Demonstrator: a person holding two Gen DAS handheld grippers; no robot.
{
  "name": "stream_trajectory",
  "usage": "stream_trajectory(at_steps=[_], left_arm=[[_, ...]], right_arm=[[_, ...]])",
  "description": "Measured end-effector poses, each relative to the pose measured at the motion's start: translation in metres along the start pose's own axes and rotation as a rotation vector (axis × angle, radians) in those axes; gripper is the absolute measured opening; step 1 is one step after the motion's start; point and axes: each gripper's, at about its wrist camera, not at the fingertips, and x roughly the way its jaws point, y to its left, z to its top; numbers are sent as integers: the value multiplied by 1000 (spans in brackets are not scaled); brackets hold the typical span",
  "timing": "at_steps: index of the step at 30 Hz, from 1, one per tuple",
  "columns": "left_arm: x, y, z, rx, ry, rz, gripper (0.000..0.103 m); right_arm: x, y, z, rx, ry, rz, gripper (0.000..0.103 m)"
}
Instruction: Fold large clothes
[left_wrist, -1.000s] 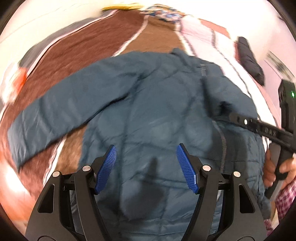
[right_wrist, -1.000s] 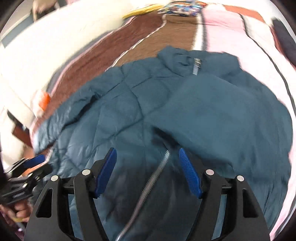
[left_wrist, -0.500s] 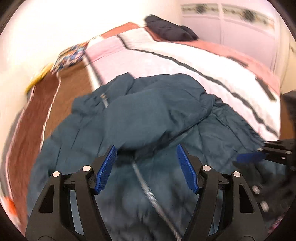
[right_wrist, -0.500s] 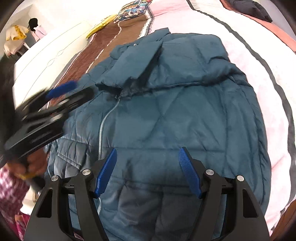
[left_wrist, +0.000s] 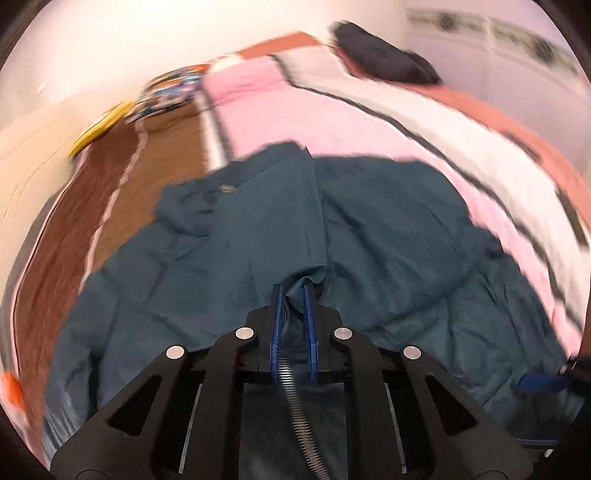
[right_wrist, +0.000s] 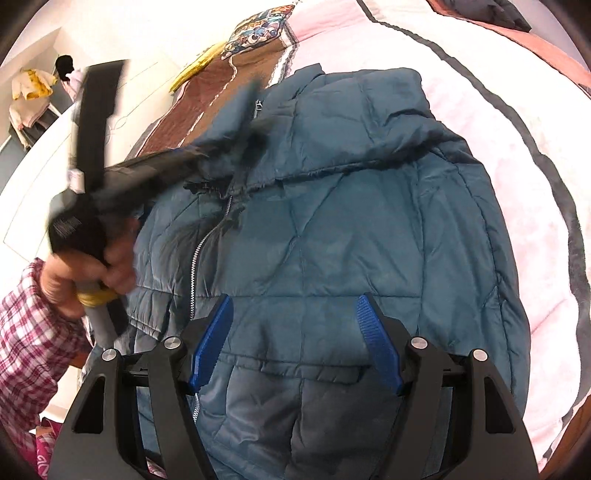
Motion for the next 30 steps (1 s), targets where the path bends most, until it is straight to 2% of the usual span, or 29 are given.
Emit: stream_trajectory(at_steps=[4, 8, 9, 10, 12, 14, 16, 21, 24, 27, 30], left_arm=[[-16, 61, -1, -191, -13, 49, 12], [-17, 114, -16, -326, 8, 124, 12], [-13, 122, -20, -344, 21, 150, 18], [-11, 130, -24, -362, 36, 177, 30], [-9, 148, -37, -408, 60, 222, 45], [-14, 160, -50, -438, 62, 234, 47], [-15, 166, -57, -441, 72, 241, 53], [-30, 173, -84, -433, 93, 256, 54], [-48, 180, -108, -467, 109, 248, 56], [-65, 195, -137, -551, 131, 231, 63], [-81, 218, -170, -680, 151, 207, 65]], right_arm=[[4, 5, -2, -14, 11, 7, 69], [8, 11, -3, -30, 23, 7, 69], [8, 12, -4, -34, 24, 5, 69], [8, 13, -4, -38, 25, 4, 69], [8, 15, -4, -43, 26, 1, 69], [8, 17, -2, -47, 26, -3, 69], [9, 19, -3, -52, 28, -7, 69], [13, 28, -3, -74, 43, -15, 69], [12, 38, -5, -103, 43, -14, 69], [13, 44, -7, -127, 51, -15, 69], [17, 51, -9, -147, 65, -18, 69]])
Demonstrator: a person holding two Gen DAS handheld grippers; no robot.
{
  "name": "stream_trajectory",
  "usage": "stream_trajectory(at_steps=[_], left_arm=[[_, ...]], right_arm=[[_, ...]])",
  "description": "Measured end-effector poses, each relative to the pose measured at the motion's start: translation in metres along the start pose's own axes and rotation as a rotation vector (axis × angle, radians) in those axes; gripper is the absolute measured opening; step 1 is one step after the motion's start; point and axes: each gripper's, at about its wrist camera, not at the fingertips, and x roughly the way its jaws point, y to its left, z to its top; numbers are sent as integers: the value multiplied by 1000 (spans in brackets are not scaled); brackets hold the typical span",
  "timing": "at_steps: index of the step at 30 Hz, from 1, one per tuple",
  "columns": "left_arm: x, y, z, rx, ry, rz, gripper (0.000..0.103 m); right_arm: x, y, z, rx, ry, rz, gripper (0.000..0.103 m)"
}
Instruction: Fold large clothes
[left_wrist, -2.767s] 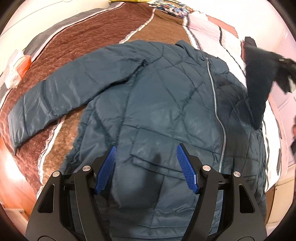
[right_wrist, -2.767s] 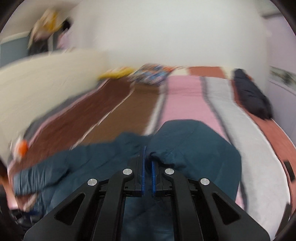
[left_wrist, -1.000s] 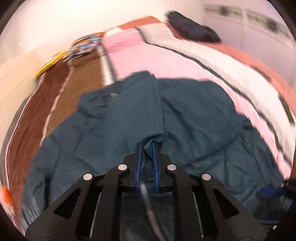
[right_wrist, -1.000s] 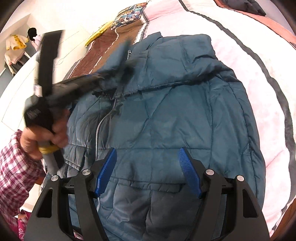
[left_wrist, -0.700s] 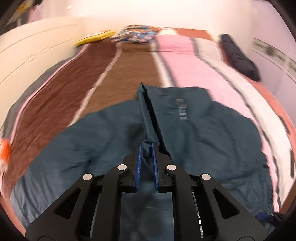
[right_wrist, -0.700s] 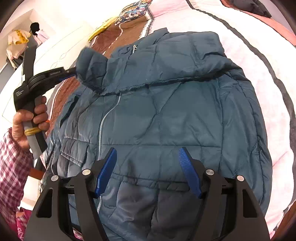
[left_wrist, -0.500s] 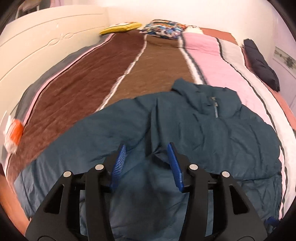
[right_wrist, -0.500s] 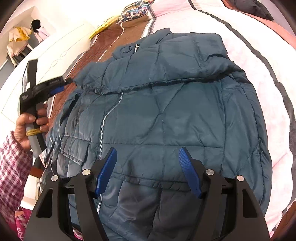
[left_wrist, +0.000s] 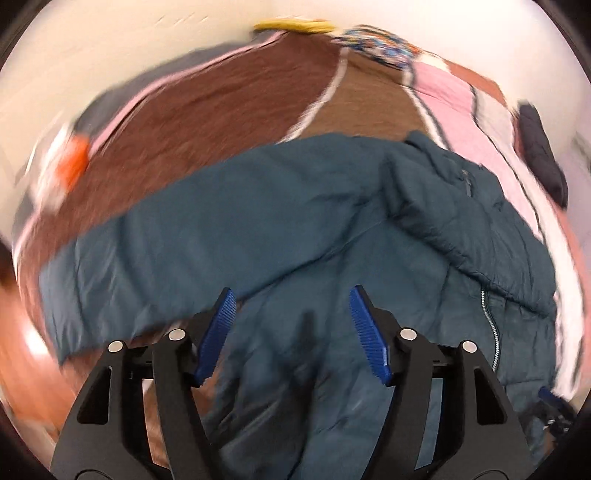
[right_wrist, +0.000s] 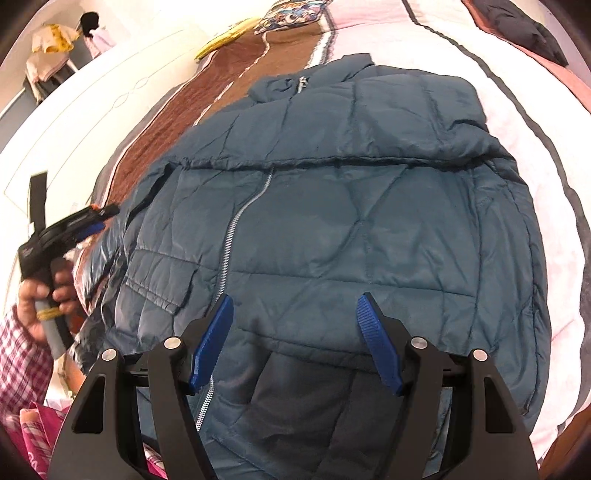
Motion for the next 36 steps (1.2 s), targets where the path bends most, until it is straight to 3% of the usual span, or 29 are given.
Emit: stream_trajectory(at_steps=[7, 14, 20, 28, 29, 31, 33, 34, 36], left_arm=[[-1, 98, -26, -345, 54, -45, 66], [22, 158, -49, -710, 75, -140, 66], [46, 177, -58, -876, 96, -165, 66], [57, 193, -49, -937, 16, -95, 65], [58, 195, -48, -941, 10, -78, 62], [60, 203, -46, -933, 14, -31, 34], [59, 209, -44, -908, 8, -1, 18], [57, 209, -41, -891, -6, 4, 11], [45, 209, -35, -840, -49, 32, 8]], right_arm=[[6, 21, 3, -57, 23, -8, 69], [11, 40, 5, -117, 34, -24, 69], [10, 46, 4, -140, 28, -40, 69], [12, 47, 5, -142, 32, -36, 69], [12, 47, 5, -143, 30, -37, 69], [13, 46, 5, -138, 29, -39, 69], [13, 44, 5, -131, 30, -40, 69], [14, 44, 5, -127, 31, -41, 69], [13, 42, 5, -119, 27, -41, 69]])
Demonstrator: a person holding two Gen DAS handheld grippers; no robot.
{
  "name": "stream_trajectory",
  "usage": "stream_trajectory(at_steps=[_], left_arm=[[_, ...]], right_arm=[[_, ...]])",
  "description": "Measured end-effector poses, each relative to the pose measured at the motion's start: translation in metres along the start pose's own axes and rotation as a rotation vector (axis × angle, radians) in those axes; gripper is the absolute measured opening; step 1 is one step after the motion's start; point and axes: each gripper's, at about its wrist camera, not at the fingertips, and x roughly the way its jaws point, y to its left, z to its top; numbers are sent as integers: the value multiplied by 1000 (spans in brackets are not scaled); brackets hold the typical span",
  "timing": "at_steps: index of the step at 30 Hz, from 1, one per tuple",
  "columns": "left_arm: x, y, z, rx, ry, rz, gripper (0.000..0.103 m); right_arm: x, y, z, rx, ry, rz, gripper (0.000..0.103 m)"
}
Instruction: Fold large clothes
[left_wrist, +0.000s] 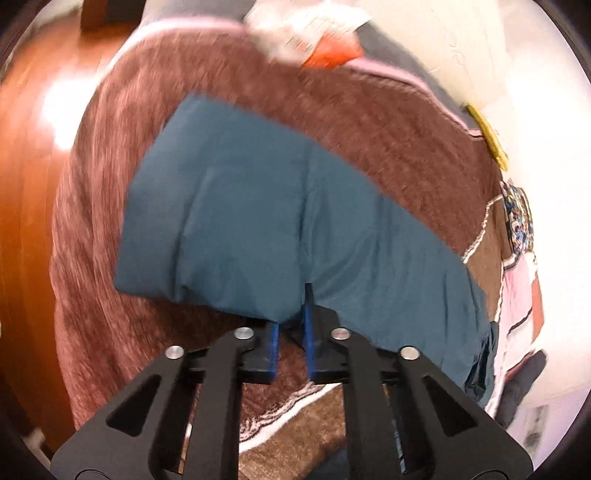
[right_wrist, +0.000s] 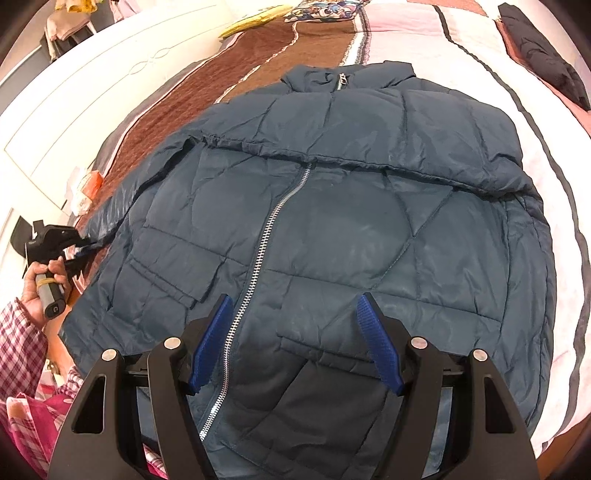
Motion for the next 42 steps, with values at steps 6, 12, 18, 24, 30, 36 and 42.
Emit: stream_trajectory(at_steps=[6, 12, 18, 24, 30, 36, 42], left_arm=[[-71, -93, 13, 348, -290, -53, 6], [-151, -192, -7, 668, -464, -280, 6], [-179, -273, -66, 896, -388, -516, 6], [-156, -317, -165, 1136, -219, -598, 6], [-83, -333, -247, 1256, 9, -550, 6], [-28, -325, -308, 1381, 111, -438, 7], [-37, -308, -323, 1458, 159, -431, 56]], right_arm=[[-4, -8, 0, 21, -15, 7, 69], [-13, -21, 1, 63, -53, 9, 69], [-29, -46, 2, 131, -114, -12, 69], [-50, -81, -1, 205, -181, -55, 69], [-63, -117, -7, 283, -221, -87, 69], [-64, -134, -10, 326, -222, -87, 69], [-53, -132, -8, 327, -196, -67, 69]])
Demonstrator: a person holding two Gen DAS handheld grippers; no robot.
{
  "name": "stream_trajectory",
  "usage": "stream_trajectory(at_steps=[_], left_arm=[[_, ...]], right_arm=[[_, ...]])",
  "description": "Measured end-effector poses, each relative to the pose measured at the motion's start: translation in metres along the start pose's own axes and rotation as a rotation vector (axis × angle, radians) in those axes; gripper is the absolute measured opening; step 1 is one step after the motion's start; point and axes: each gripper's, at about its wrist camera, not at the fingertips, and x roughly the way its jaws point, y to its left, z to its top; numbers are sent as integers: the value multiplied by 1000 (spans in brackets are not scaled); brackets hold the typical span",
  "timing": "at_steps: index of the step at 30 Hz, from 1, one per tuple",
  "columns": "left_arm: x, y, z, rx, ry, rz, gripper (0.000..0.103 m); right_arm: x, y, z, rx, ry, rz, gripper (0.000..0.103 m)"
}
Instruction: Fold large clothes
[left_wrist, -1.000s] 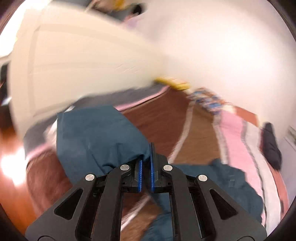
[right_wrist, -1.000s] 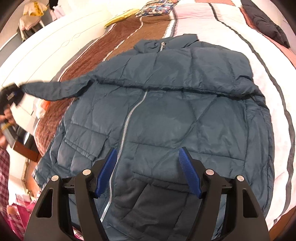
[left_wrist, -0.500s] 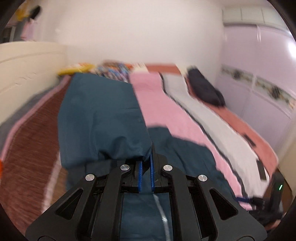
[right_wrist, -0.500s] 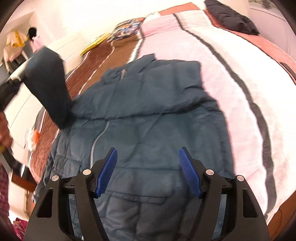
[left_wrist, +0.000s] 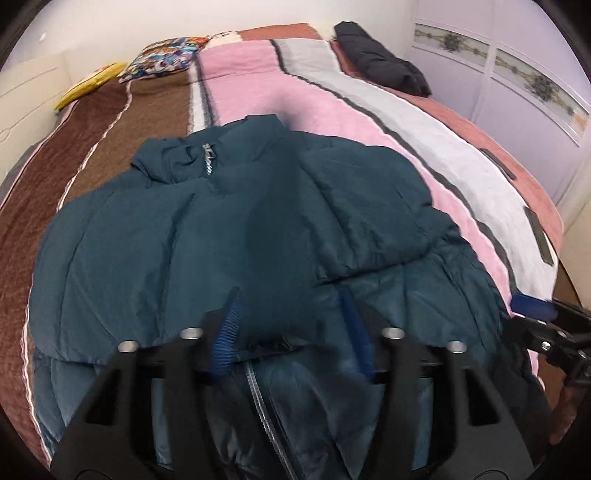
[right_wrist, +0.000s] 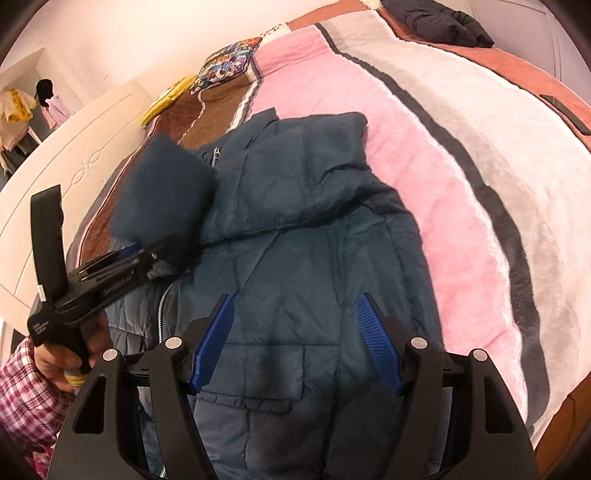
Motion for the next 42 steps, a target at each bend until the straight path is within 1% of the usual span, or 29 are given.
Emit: stream_trajectory(at_steps=[2, 4, 8, 11, 16, 19, 22, 23, 24, 26, 27, 28, 29, 31, 34, 37, 42], left_arm=[[-6, -3, -3, 28, 1, -23, 57], [-19, -3, -6, 34, -11, -48, 57], [-40, 9, -14, -24, -29, -94, 57], [-61, 24, -28, -92, -33, -120, 57], [-85, 49, -53, -174, -43, -98, 57], [-99, 68, -73, -248, -43, -62, 57], [-108, 88, -90, -314, -35, -13, 57], [-110, 93, -94, -330, -31, 0, 57], [-112, 101, -101, -356, -25, 20, 57], [-114, 113, -114, -399, -11, 48, 57], [-115, 118, -118, -413, -6, 59, 57], [-116, 122, -123, -428, -1, 71, 57], [-116, 125, -126, -437, 2, 77, 57], [-117, 132, -134, -456, 8, 96, 57], [-118, 143, -143, -480, 16, 114, 57], [-119, 152, -149, -506, 19, 126, 57], [-125, 162, -156, -536, 4, 147, 57]], right_arm=[[2, 4, -1, -8, 8, 8, 69], [4, 8, -1, -13, 16, 10, 69], [8, 16, -1, -22, 32, 21, 69], [15, 21, 2, -6, 53, 54, 69], [32, 34, 11, 11, 86, 118, 69], [47, 41, 19, 4, 94, 95, 69], [63, 43, 28, 42, 118, 103, 69], [66, 44, 30, 56, 123, 114, 60], [73, 45, 33, 75, 134, 125, 54], [82, 47, 36, 99, 154, 118, 37], [86, 47, 38, 107, 162, 108, 30], [90, 46, 38, 119, 170, 103, 16], [89, 45, 36, 129, 171, 105, 12], [85, 42, 34, 148, 156, 105, 10], [74, 40, 29, 149, 141, 98, 10], [73, 36, 23, 165, 151, 93, 10], [87, 36, 22, 159, 189, 61, 10]])
